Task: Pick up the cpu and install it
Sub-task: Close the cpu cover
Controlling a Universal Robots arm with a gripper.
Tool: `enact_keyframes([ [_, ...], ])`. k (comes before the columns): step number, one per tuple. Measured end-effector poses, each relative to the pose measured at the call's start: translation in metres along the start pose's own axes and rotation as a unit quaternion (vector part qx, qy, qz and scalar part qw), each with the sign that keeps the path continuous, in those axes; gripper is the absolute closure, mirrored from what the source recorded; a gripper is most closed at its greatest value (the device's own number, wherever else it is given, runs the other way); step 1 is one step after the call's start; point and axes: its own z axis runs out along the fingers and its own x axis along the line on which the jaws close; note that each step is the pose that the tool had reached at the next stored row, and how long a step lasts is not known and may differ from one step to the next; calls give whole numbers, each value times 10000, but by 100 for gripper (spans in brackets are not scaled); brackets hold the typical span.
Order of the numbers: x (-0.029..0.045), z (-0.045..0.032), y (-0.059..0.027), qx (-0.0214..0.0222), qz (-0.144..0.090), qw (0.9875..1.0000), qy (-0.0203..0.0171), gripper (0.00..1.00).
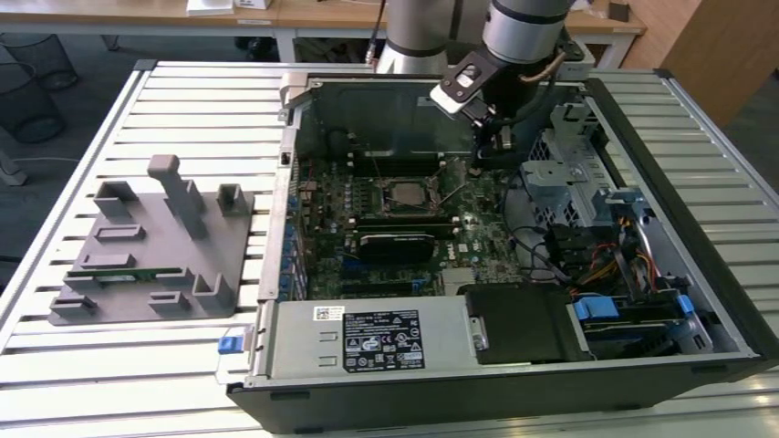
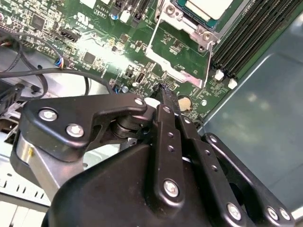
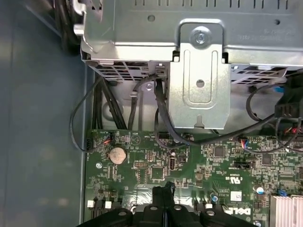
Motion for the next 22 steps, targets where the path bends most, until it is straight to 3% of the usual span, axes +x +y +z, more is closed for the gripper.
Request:
enact_keyframes([
  [10,-3,143,-11,11,0,10000,0,89],
  [22,0,210,-184,11,-12,10000,2,89],
])
